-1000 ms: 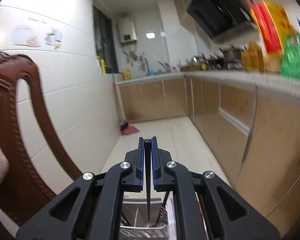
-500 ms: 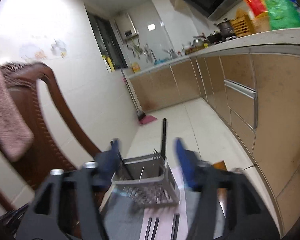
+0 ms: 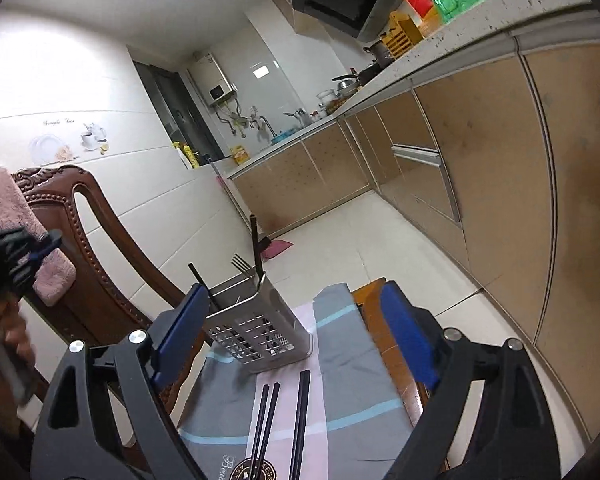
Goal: Organize utensils
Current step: 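Lower the chopstick into the holder and open the left gripper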
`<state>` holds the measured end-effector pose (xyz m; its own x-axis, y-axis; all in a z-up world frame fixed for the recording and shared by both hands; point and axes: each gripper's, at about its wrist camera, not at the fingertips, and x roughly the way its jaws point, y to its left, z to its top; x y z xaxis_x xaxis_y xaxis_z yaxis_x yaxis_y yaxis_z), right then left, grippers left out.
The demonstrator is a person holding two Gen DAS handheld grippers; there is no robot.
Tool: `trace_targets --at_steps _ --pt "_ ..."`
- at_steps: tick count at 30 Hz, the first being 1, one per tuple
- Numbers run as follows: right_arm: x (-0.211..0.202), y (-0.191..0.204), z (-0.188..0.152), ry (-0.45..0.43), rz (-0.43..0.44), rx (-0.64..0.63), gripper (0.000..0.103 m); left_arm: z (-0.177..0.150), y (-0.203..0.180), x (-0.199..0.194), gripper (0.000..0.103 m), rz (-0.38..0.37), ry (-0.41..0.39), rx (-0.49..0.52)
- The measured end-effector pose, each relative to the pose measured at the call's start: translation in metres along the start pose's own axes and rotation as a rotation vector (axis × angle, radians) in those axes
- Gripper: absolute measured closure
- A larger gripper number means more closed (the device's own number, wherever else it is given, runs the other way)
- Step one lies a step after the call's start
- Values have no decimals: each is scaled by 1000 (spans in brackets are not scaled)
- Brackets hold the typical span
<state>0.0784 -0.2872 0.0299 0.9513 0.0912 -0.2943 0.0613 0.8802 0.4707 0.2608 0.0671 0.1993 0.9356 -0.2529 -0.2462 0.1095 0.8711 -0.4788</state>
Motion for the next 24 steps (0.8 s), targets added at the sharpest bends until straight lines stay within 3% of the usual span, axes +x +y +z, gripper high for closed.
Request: trace_targets --at_steps 11,20,22,23,24 --pt "9 -6 4 15 15 9 17 -12 3 100 95 91 11 12" --pt "17 -11 5 40 5 21 17 -71 19 143 95 131 152 65" --pt "17 -8 4 46 9 12 17 -79 25 136 92 116 178 65" --pt "17 -6 3 48 11 5 17 -83 27 128 86 106 188 66" --pt "17 -4 2 51 14 0 17 -87 30 117 72 94 196 67"
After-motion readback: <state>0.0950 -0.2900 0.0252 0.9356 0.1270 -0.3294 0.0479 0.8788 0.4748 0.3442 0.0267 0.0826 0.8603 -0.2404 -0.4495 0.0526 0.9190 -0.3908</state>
